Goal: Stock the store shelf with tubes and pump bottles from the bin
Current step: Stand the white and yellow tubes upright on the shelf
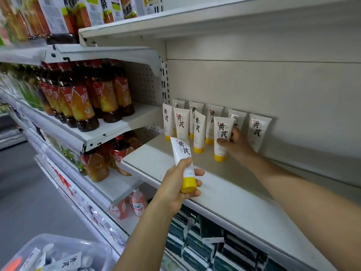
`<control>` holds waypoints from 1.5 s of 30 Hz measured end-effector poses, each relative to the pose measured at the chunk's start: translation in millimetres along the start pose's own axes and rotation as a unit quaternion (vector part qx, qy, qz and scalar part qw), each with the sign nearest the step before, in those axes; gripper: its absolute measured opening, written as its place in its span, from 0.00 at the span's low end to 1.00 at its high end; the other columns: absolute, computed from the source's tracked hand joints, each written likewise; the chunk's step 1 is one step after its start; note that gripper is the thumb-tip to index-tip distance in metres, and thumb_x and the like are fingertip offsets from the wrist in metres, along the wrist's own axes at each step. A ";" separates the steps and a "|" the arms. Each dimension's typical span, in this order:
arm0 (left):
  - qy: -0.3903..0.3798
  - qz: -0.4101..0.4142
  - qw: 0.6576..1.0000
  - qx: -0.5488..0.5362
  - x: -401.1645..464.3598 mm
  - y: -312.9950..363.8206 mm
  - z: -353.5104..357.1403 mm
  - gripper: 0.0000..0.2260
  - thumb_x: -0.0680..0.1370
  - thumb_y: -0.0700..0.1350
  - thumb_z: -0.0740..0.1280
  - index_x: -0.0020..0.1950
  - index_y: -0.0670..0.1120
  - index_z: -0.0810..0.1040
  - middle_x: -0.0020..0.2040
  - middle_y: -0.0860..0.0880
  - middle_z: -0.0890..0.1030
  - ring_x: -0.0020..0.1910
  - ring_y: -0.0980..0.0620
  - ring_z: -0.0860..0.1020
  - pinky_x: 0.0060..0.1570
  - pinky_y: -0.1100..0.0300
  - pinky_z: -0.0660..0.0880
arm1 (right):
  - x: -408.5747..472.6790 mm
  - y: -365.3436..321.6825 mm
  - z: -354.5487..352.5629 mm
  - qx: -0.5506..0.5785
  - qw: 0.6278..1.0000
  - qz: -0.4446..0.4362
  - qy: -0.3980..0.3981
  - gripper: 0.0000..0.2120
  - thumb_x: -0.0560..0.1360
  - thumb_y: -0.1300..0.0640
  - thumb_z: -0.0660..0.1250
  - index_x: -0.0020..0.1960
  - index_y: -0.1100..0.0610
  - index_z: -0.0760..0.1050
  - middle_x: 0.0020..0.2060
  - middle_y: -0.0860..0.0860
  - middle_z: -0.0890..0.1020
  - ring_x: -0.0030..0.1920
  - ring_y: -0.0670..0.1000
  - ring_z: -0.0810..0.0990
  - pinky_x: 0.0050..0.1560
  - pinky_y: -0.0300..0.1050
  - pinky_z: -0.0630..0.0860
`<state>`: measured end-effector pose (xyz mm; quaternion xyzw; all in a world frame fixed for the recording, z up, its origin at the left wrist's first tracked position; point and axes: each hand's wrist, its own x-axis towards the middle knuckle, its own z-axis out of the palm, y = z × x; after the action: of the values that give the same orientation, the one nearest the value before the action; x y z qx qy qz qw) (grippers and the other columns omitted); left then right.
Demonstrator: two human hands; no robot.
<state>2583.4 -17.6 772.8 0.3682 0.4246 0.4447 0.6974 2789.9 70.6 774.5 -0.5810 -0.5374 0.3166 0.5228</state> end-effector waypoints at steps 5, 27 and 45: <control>-0.003 -0.006 1.000 0.001 0.5 -3.1 5.3 0.13 0.80 0.50 0.64 0.62 0.48 0.70 0.45 0.42 0.84 0.30 0.50 0.76 0.28 0.58 0.75 | 1.1 3.4 -6.7 0.007 0.999 -0.015 -0.035 0.18 0.74 0.70 0.67 0.59 0.56 0.69 0.58 0.56 0.80 0.56 0.53 0.79 0.59 0.50 0.75; -0.054 -0.034 0.998 0.030 -3.3 -18.4 41.7 0.31 0.77 0.69 0.53 0.61 0.44 0.76 0.39 0.44 0.83 0.26 0.51 0.72 0.23 0.64 0.65 | -58.4 -3.9 -25.0 0.087 0.992 0.089 0.031 0.08 0.77 0.54 0.66 0.49 0.59 0.75 0.38 0.55 0.80 0.33 0.50 0.78 0.33 0.43 0.70; -0.072 0.013 0.995 0.060 3.1 -40.0 92.5 0.14 0.82 0.52 0.59 0.63 0.47 0.76 0.55 0.46 0.81 0.53 0.51 0.79 0.54 0.54 0.77 | -83.6 -20.6 -68.0 0.087 0.994 0.066 -0.024 0.03 0.72 0.58 0.72 0.45 0.55 0.82 0.41 0.52 0.85 0.40 0.49 0.82 0.38 0.43 0.73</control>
<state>2681.6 -40.6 770.4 0.4463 0.3940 0.3998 0.6969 2828.5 -30.0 794.9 -0.5598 -0.4807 0.4104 0.5359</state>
